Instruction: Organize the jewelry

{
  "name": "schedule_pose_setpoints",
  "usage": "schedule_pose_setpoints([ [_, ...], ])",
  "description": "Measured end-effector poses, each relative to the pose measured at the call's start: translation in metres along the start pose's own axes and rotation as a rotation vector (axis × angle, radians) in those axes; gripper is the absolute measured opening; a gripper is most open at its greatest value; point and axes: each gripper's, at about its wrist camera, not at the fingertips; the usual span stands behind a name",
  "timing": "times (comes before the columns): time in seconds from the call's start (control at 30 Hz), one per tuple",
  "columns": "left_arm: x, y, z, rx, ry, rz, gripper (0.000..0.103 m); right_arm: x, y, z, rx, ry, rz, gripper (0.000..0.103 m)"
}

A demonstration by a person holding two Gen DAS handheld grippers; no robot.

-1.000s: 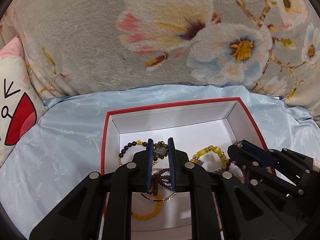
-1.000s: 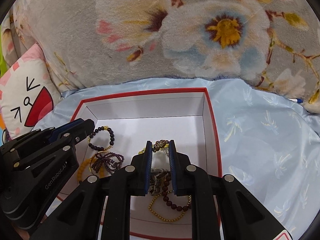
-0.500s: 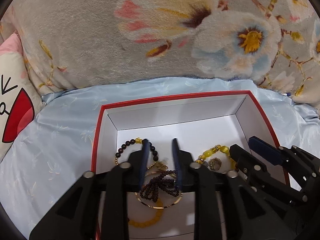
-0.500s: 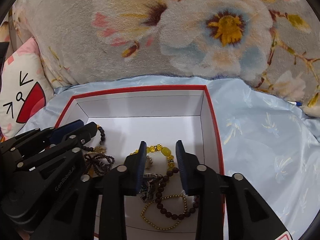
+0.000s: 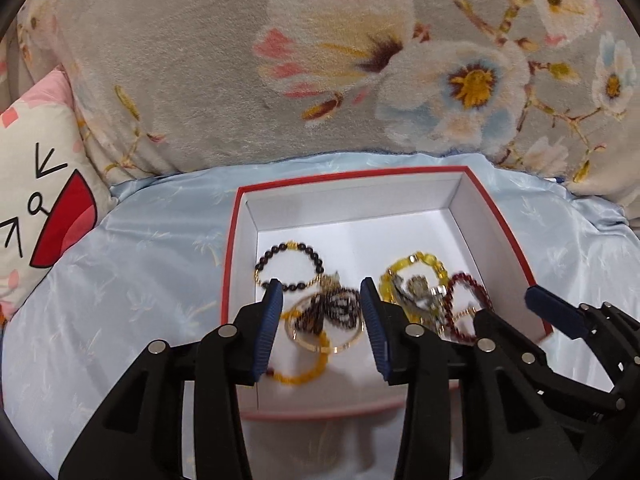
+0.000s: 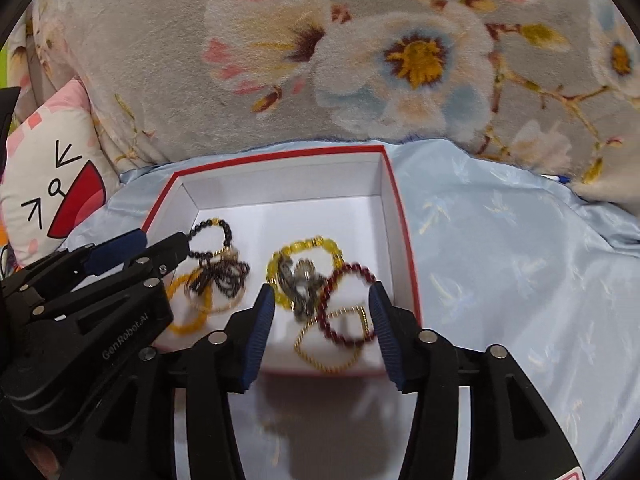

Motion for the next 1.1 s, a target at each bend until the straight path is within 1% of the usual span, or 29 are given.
schedule_pose_setpoints([
  [0.03,-0.001,0.006,0.007,-0.001,-0.004,0.002,0.047,-0.001,0.007,0.008,-0.009,0.022,0.004,0.054],
  [0.07,-0.003,0.011,0.014,0.001,-0.009,0.003,0.049,-0.002,0.012,0.014,-0.012,0.033,0.008,0.057],
  [0.1,-0.004,0.017,0.021,-0.002,-0.004,0.008,0.054,-0.003,0.019,0.021,-0.01,0.038,0.011,0.064],
  [0.13,-0.006,0.021,0.027,-0.002,0.0,0.008,0.061,-0.004,0.024,0.026,-0.005,0.032,0.009,0.067],
  [0.17,-0.009,0.026,0.034,-0.001,-0.003,0.002,0.063,-0.004,0.032,0.034,-0.003,0.023,0.01,0.07],
  [0.2,-0.013,0.03,0.039,-0.004,-0.008,-0.008,0.065,-0.003,0.039,0.039,-0.002,0.025,0.016,0.07],
  [0.3,-0.024,0.043,0.057,-0.002,-0.029,-0.04,0.068,0.0,0.056,0.054,-0.006,0.059,0.04,0.072],
  [0.37,-0.026,0.051,0.066,0.008,-0.031,-0.027,0.068,-0.002,0.065,0.064,-0.004,0.049,0.035,0.073],
  [0.47,-0.02,0.059,0.078,0.014,-0.034,0.002,0.068,-0.013,0.075,0.076,-0.001,0.068,0.005,0.073],
  [0.6,-0.012,0.069,0.087,0.022,-0.042,0.031,0.072,-0.024,0.076,0.09,-0.014,0.062,-0.043,0.073],
  [0.8,-0.01,0.077,0.092,0.034,-0.042,0.043,0.076,-0.02,0.074,0.099,-0.035,0.058,-0.037,0.073],
  [1.1,-0.013,0.079,0.094,0.038,-0.047,0.033,0.077,-0.018,0.076,0.101,-0.035,0.052,-0.039,0.073],
])
Point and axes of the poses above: each gripper's, at about its wrist camera, not at the fingertips, and z roughly against the way its jaws point, x to its left, y to its underside, and after that the axes turned 13 degrees about -z, right-handed
